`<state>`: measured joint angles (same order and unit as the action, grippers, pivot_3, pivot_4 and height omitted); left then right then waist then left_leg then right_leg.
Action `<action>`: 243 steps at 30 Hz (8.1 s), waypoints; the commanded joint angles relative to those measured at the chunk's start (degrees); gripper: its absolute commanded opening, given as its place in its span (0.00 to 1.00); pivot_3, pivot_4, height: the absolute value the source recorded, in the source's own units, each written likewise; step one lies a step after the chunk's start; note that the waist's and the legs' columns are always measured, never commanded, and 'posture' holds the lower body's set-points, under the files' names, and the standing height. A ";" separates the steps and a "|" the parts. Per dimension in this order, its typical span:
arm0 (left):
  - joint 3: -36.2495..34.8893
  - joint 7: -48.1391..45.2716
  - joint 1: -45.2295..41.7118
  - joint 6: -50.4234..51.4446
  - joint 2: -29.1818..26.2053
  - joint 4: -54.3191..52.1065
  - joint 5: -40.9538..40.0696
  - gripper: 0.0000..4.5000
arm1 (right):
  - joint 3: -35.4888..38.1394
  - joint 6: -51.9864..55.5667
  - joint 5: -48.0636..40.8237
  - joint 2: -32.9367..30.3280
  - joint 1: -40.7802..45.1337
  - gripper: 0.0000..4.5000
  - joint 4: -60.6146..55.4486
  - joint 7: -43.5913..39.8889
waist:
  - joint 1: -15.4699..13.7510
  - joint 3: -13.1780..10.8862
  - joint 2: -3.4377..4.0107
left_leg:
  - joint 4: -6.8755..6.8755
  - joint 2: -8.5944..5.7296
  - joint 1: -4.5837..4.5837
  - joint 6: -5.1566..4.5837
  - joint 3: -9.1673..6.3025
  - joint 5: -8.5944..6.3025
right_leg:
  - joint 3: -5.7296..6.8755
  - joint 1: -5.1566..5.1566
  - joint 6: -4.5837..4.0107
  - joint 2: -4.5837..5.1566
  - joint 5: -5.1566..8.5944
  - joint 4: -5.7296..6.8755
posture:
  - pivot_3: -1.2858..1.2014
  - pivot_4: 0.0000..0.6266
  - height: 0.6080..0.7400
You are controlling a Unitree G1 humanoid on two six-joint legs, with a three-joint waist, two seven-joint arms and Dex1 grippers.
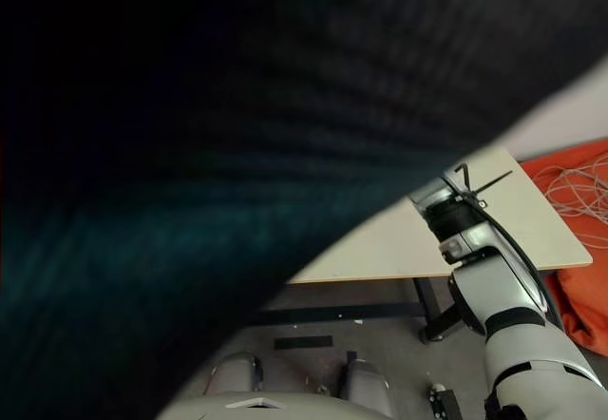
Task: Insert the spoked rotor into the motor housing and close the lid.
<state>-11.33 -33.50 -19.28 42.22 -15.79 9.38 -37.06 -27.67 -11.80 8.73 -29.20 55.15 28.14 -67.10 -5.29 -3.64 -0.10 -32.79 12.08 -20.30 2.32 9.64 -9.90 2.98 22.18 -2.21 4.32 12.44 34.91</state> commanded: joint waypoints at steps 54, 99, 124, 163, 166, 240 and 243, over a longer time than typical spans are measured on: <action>-0.21 1.41 3.50 0.93 0.45 -5.91 -0.78 0.57 | -2.61 -16.93 11.01 12.30 6.39 0.79 28.66 2.66 | 2.53 -0.02 0.00 | -0.59 0.27 -0.70 -0.04 -0.01 -0.01 | 0.10 0.75 -0.32 -0.06 -0.10 0.69 | 0.52 0.00 1.00; -0.51 2.67 5.56 0.69 1.15 -7.56 -1.36 0.57 | -3.97 -16.79 18.30 17.38 15.50 0.79 39.90 10.77 | 2.74 -0.04 0.03 | -0.57 0.30 -0.76 -0.05 -0.01 -0.02 | 0.10 0.83 -0.35 -0.06 -0.08 0.70 | 0.52 0.00 1.00; -0.89 3.25 6.71 0.00 2.08 -8.00 -1.31 0.57 | -5.85 -19.62 22.86 18.37 15.35 0.79 40.88 6.89 | 2.74 -0.05 0.05 | -0.57 0.50 -0.77 -0.06 0.00 -0.02 | 0.10 0.85 -0.37 -0.06 -0.07 0.73 | 0.52 0.00 1.00; -0.44 3.90 6.90 -0.04 2.70 -8.04 -1.27 0.57 | -0.13 -10.78 18.04 19.64 15.02 0.01 40.68 7.42 | 2.65 -0.07 0.09 | -0.57 0.51 -0.76 -0.08 0.00 -0.03 | 0.10 0.85 -0.40 -0.06 -0.05 0.77 | 0.52 0.00 1.00; -0.45 3.92 6.90 -0.14 2.77 -7.85 -1.20 0.57 | 3.77 -1.24 13.40 21.60 14.63 0.01 38.03 3.57 | 2.64 -0.08 0.11 | -0.57 0.51 -0.77 -0.08 0.01 -0.04 | 0.10 0.85 -0.40 -0.06 -0.05 0.76 | 0.52 0.00 1.00; -0.61 4.04 7.31 0.11 2.34 -8.34 -1.26 0.57 | 36.06 50.94 -16.78 37.54 19.28 0.01 41.37 56.86 | -1.92 -0.28 0.16 | 0.40 -0.22 0.07 3.20 -1.19 -0.14 | -1.40 -0.21 -0.27 -1.05 3.37 2.76 | 0.52 0.00 1.00; -0.59 4.08 7.18 0.04 2.42 -8.26 -1.23 0.57 | 38.25 50.00 -18.32 39.20 19.39 0.01 42.07 62.15 | -2.03 -0.29 0.16 | 0.40 -0.23 0.07 3.19 -1.17 -0.14 | -1.41 -0.24 -0.23 -1.04 3.35 2.70 | 0.52 0.00 1.00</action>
<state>-11.67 -29.21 -10.88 42.89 -13.14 3.13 -37.79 9.63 39.81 -9.99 8.83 73.94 69.28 -9.86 -7.33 -3.93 0.06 -32.38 11.85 -20.24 5.51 8.47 -10.05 1.57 21.94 -2.44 3.28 15.79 37.61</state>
